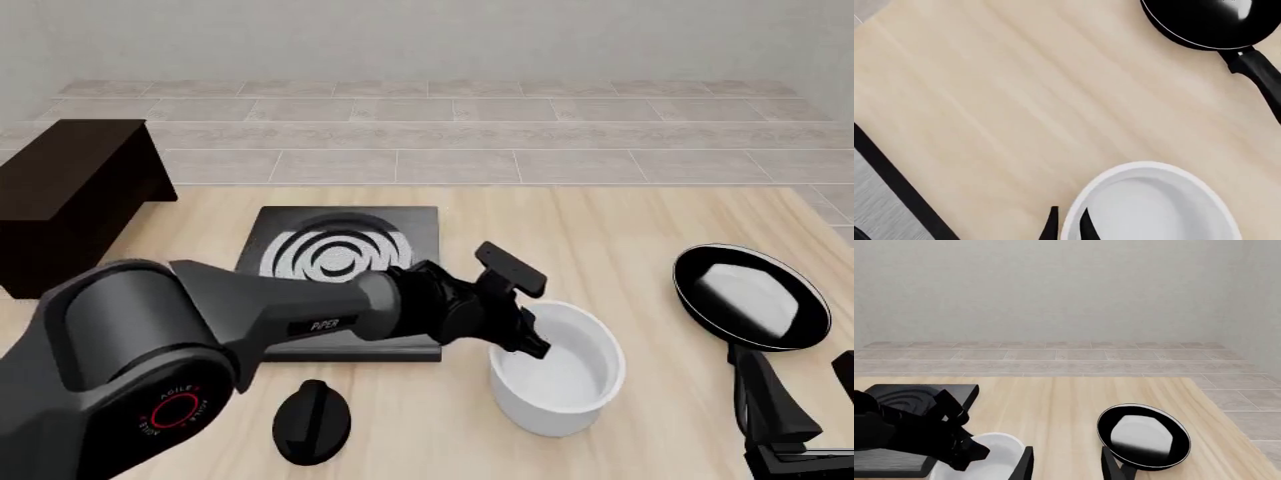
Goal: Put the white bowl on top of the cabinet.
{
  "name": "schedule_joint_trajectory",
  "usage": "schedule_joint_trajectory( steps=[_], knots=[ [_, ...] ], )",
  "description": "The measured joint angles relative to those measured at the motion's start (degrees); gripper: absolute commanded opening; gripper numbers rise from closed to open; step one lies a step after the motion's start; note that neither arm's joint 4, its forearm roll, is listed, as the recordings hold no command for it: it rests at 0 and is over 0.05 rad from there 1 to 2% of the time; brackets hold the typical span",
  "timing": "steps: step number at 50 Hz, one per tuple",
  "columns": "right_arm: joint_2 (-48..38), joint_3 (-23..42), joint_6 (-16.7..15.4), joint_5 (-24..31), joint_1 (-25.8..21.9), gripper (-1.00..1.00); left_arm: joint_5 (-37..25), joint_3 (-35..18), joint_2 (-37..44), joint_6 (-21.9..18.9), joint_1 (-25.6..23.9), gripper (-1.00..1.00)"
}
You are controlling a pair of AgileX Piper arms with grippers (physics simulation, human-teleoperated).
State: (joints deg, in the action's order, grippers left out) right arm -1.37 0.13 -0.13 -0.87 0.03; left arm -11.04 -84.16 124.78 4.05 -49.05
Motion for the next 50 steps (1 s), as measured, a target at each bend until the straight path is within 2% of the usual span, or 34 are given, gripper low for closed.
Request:
schedule_joint_trajectory(
  steps=[15, 50],
  knots=[
    [0.00, 0.00, 0.00, 0.00, 0.00, 1.00, -1.35, 0.25, -0.69, 3.28, -0.59, -1.00],
    [0.00, 0.00, 0.00, 0.00, 0.00, 1.00, -6.25, 0.68, -8.14, 0.89, 2.81, -1.00]
  ],
)
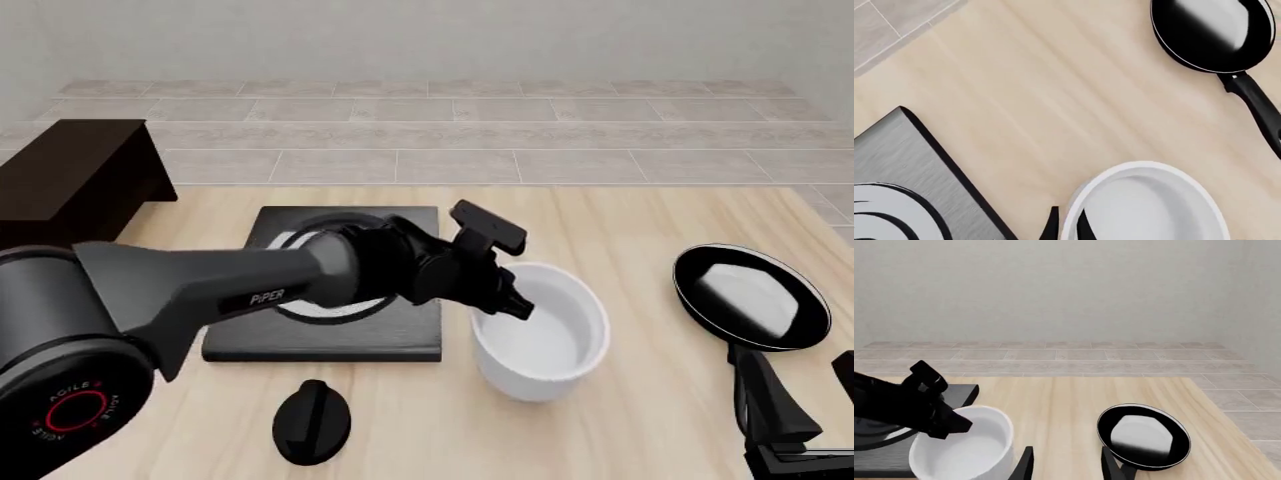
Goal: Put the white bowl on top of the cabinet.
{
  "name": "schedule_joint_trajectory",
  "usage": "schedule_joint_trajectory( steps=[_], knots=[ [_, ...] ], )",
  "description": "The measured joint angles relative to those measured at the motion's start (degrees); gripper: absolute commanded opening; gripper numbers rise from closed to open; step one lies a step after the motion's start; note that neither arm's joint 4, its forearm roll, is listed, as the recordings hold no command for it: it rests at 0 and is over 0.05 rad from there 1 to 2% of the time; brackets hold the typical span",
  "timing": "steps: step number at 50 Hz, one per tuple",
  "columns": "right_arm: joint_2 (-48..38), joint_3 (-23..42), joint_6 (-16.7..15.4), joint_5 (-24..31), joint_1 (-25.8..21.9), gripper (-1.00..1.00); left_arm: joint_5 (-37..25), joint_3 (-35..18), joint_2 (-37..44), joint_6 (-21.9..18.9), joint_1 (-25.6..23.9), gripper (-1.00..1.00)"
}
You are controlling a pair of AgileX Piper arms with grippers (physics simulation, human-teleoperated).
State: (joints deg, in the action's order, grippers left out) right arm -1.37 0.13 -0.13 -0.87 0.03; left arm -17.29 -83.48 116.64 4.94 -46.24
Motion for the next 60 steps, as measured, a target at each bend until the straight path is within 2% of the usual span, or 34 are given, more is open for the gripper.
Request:
schedule_joint_trajectory(
  steps=[37, 60],
  knots=[
    [0.00, 0.00, 0.00, 0.00, 0.00, 1.00, -1.52, 4.80, -10.62, -0.18, 2.40, -1.00],
    [0.00, 0.00, 0.00, 0.00, 0.00, 1.00, -2.89, 7.73, -18.55, -0.54, 6.26, -1.00]
  ],
)
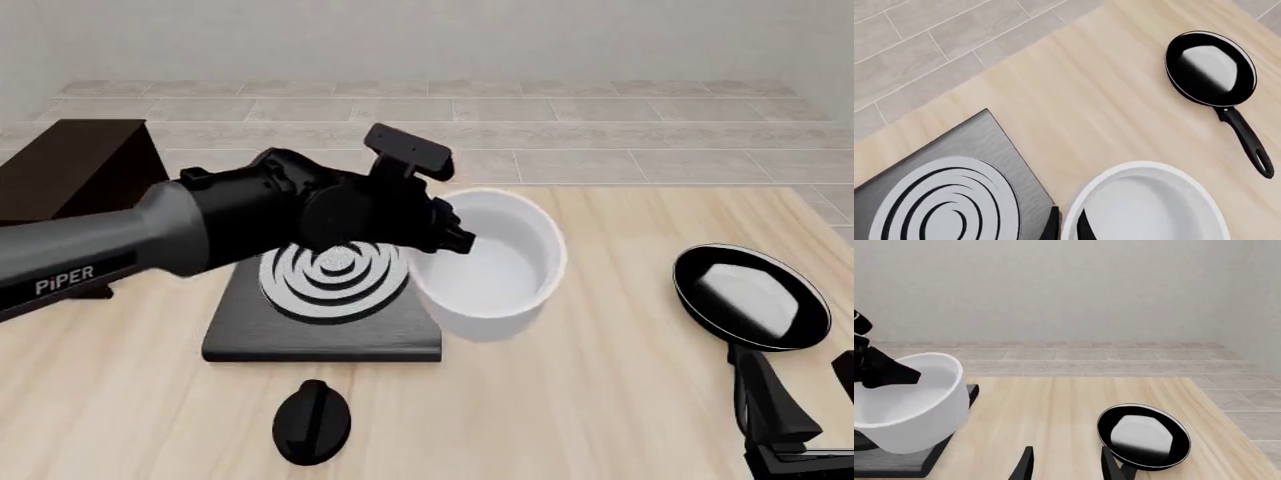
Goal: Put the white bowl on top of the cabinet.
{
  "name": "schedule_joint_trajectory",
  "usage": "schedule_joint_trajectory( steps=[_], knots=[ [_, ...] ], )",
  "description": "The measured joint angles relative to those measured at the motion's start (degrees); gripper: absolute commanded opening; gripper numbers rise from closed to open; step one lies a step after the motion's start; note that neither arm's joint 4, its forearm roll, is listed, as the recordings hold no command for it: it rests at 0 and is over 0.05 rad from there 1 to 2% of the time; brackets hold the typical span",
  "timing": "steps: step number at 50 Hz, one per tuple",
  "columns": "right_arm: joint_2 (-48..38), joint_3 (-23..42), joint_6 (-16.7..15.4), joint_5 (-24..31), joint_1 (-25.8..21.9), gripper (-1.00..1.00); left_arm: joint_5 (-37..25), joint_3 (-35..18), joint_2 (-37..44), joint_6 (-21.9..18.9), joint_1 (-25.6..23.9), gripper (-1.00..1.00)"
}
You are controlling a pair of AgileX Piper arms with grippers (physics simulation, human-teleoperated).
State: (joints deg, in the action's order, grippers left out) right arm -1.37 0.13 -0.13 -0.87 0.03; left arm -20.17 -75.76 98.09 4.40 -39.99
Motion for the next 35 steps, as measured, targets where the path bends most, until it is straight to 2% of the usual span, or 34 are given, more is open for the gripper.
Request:
schedule_joint_trajectory(
  steps=[15, 35],
  knots=[
    [0.00, 0.00, 0.00, 0.00, 0.00, 1.00, -1.53, 0.47, -3.76, -1.34, 4.99, -1.00],
    [0.00, 0.00, 0.00, 0.00, 0.00, 1.00, -2.58, -1.91, -6.22, -2.62, 14.20, -1.00]
  ],
)
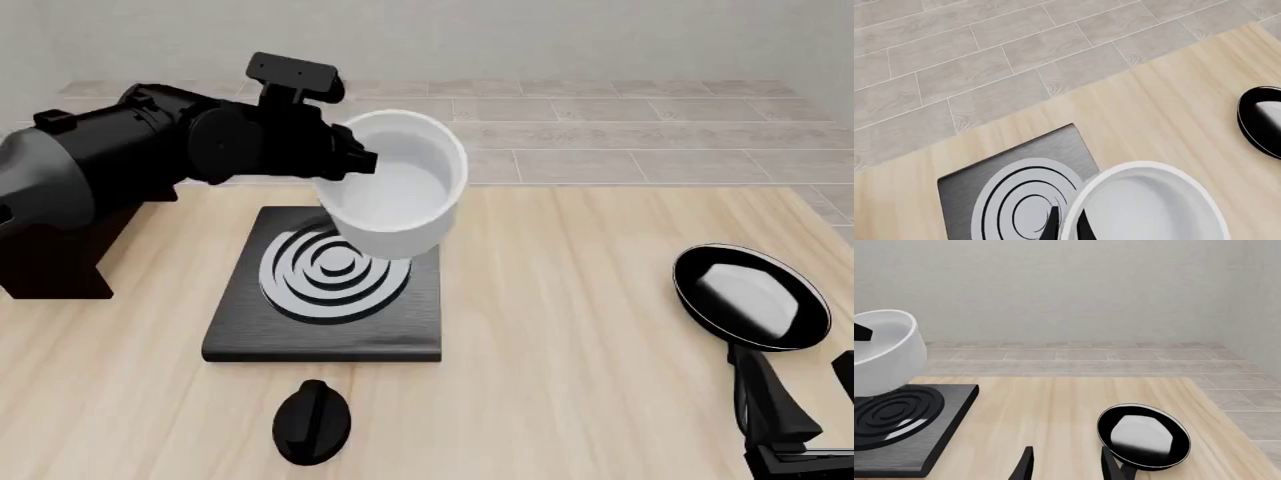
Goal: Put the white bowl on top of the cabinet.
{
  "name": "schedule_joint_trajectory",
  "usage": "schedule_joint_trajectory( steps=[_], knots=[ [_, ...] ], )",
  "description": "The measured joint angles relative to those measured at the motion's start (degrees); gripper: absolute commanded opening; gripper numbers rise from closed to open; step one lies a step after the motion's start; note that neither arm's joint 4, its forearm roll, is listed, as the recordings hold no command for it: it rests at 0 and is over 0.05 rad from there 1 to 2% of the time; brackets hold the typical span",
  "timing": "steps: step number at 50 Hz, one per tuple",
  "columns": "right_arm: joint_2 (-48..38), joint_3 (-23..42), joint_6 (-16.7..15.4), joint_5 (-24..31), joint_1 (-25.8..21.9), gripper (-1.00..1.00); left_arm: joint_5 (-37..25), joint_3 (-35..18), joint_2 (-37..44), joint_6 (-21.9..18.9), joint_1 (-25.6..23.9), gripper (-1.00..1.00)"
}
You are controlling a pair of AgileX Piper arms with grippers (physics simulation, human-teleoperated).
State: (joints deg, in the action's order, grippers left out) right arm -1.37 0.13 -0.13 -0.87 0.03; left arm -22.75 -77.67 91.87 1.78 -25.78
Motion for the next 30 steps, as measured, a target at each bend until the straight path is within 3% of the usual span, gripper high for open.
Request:
schedule_joint_trajectory(
  steps=[14, 30],
  knots=[
    [0.00, 0.00, 0.00, 0.00, 0.00, 1.00, -0.72, -2.74, -0.56, 0.12, 5.86, -1.00],
    [0.00, 0.00, 0.00, 0.00, 0.00, 1.00, -2.69, -9.65, 1.66, 0.62, 13.25, -1.00]
  ],
)
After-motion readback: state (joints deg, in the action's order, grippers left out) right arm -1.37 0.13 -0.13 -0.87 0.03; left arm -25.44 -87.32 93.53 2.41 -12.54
